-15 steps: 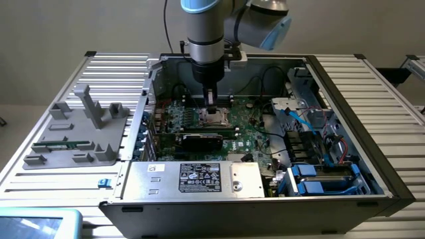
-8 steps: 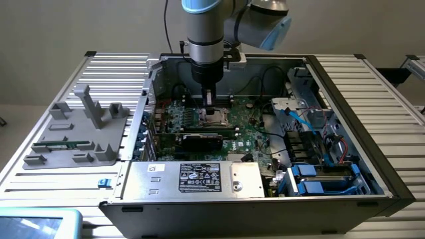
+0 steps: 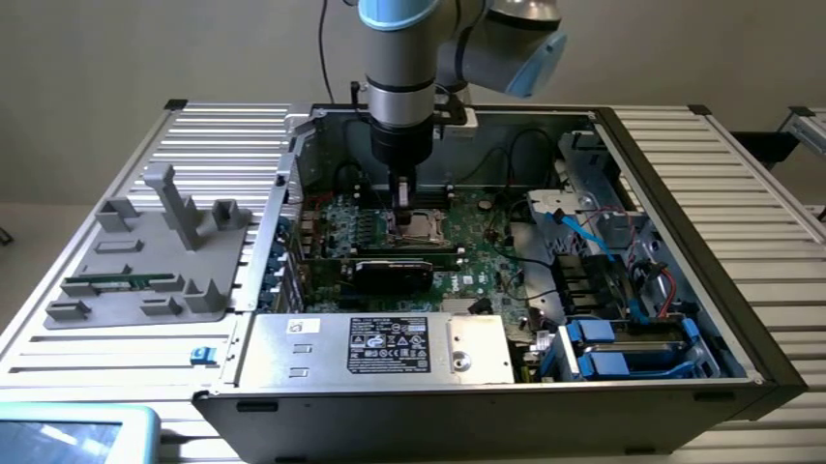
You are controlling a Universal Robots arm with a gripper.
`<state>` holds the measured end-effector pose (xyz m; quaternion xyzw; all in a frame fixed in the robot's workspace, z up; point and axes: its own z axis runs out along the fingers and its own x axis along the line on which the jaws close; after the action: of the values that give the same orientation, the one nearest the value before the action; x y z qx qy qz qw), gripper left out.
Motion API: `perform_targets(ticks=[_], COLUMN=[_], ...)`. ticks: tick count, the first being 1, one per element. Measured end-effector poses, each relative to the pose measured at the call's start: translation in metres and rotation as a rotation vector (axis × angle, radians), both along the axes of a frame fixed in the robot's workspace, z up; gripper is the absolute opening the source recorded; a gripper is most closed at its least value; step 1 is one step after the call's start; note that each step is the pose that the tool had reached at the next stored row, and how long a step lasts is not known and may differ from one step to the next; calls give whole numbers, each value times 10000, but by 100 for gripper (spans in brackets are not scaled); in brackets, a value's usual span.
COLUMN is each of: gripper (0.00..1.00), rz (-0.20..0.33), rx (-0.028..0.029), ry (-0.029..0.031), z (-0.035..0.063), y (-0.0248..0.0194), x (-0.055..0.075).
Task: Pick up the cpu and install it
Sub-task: 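Close the cpu cover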
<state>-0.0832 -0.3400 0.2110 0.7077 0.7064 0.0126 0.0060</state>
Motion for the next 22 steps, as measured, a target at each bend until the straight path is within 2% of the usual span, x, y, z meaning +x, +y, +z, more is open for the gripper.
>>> perform_targets(ticks=[8,20,22], gripper=[9,9,9], rz=[3,4,6], rx=[3,1,-15], ry=[10,19,26], z=[-61,-67,-106], y=[1,2,0], x=[-57,-96,-124])
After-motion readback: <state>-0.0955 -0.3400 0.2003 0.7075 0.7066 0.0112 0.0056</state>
